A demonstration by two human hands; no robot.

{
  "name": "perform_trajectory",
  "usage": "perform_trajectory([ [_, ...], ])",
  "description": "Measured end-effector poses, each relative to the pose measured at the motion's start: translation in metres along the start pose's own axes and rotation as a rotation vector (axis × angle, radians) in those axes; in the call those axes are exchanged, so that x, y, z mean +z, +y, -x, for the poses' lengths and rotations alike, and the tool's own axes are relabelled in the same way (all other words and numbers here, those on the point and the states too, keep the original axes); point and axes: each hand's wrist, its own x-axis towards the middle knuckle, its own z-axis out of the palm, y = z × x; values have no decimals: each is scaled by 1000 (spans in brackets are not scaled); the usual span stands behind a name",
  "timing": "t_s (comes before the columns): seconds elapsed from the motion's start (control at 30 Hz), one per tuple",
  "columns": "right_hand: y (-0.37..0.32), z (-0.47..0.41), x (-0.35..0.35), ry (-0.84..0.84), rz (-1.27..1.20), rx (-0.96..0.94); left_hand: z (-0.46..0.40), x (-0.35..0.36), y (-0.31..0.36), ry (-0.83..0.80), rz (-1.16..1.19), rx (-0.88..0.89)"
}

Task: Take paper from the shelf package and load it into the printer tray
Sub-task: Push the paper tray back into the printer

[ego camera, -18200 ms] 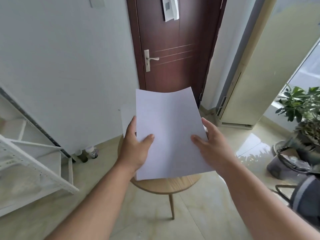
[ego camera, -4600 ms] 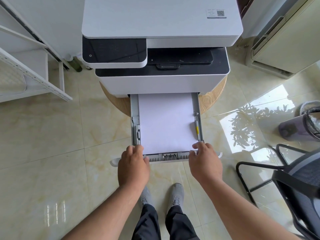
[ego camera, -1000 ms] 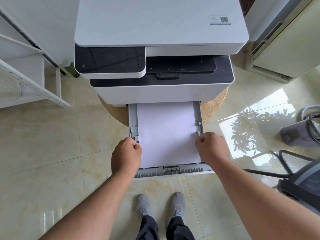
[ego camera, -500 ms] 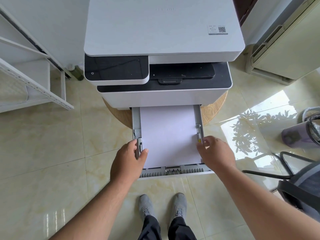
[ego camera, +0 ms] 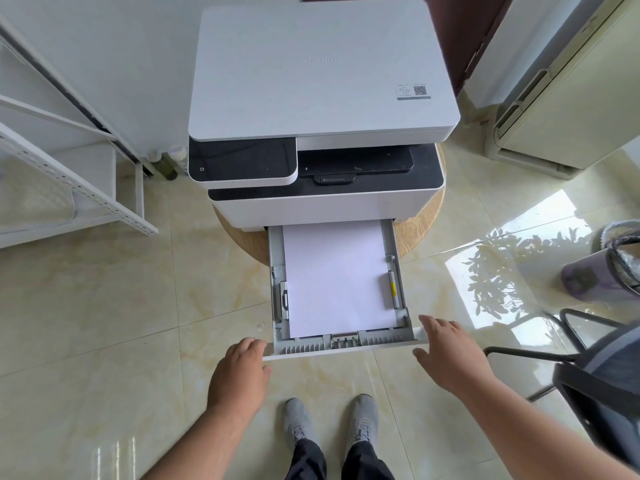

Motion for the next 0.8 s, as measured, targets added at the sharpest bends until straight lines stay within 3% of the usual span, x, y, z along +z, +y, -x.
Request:
perform_trajectory([
  [0.17,2,-3,5,41,31,5,0,9,-14,119,45,-18],
  [0.6,9,-9,16,108,214,-53,-1,7,-19,167,51,63],
  [0.8,13,-10,25,139,132,-37,1,5,-18,193,45,104],
])
